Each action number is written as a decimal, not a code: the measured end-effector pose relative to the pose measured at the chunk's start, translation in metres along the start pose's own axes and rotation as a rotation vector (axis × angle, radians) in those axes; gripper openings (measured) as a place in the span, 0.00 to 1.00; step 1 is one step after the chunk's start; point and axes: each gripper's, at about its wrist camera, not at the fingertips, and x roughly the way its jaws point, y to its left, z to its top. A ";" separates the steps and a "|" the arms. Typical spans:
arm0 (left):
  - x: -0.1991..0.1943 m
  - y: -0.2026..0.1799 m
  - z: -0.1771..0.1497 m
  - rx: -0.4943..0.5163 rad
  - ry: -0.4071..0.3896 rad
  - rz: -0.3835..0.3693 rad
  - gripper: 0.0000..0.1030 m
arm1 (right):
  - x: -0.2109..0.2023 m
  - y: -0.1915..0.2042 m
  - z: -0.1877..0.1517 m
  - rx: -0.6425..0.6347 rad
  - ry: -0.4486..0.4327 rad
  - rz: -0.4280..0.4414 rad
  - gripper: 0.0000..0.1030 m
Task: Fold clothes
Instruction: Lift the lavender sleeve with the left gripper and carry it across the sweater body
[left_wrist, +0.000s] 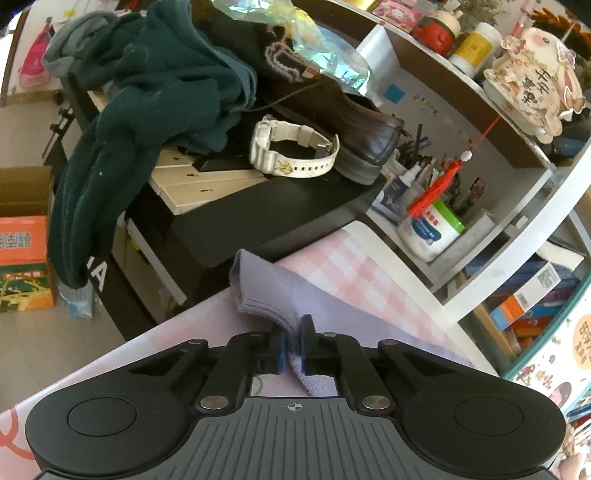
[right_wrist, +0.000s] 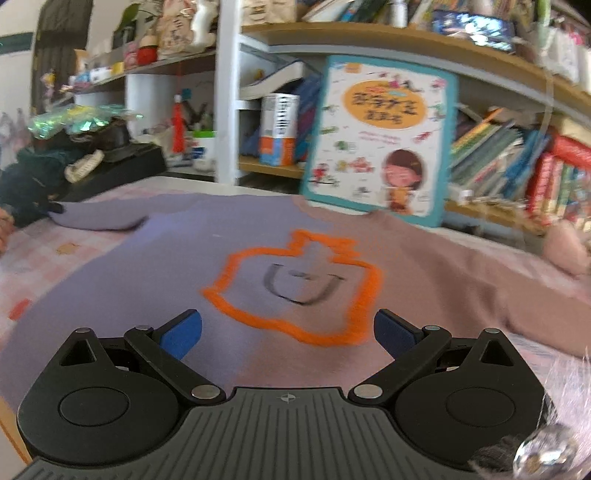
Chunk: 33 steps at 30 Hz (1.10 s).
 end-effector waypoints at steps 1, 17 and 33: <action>0.000 -0.002 0.000 0.010 -0.002 0.002 0.03 | -0.004 -0.004 -0.002 -0.007 0.001 -0.027 0.97; -0.058 -0.137 0.004 0.349 -0.068 -0.285 0.03 | -0.016 -0.049 -0.018 0.089 0.062 -0.081 0.97; -0.025 -0.330 -0.082 0.507 0.131 -0.647 0.03 | -0.021 -0.041 -0.017 0.039 0.034 -0.052 0.97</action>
